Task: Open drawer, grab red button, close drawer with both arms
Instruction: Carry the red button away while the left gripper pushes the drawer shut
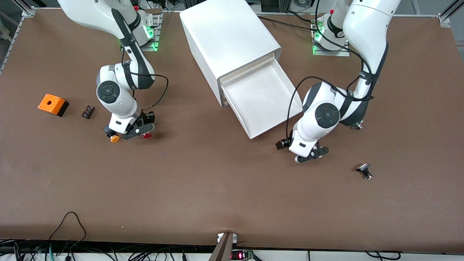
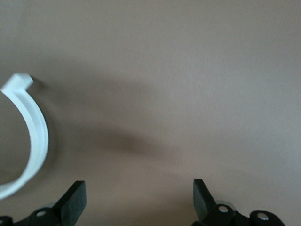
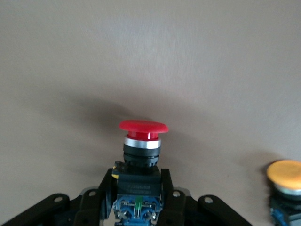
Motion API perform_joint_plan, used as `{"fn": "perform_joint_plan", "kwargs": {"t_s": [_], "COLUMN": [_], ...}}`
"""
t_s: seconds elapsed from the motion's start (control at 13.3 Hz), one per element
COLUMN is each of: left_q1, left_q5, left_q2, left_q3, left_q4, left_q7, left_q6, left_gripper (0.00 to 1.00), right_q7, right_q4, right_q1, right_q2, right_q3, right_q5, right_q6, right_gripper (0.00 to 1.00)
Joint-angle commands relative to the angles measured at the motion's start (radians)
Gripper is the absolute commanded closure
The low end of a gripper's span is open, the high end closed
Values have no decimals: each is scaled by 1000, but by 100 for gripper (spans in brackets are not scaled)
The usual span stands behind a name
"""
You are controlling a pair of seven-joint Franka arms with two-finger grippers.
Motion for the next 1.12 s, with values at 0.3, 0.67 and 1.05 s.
{"fn": "perform_joint_plan", "kwargs": {"t_s": [0.3, 0.67, 1.05], "left_q1": [-60, -63, -64], "left_q5": [-91, -187, -252], "left_q2": [-75, -184, -203], "left_q3": [6, -75, -234], "left_q4": [-145, -283, -377], "left_q7": [-9, 0, -4], "left_q6": [33, -5, -19], "left_gripper": [0, 0, 0], "right_q7": [15, 71, 107], "right_q4": [-53, 91, 350], "right_q1": [-35, -38, -38], "right_q2": [-13, -62, -95], "right_q3": [17, 20, 20], "right_q5": [0, 2, 6], "right_q6": [35, -142, -457], "right_gripper": [0, 0, 0]}}
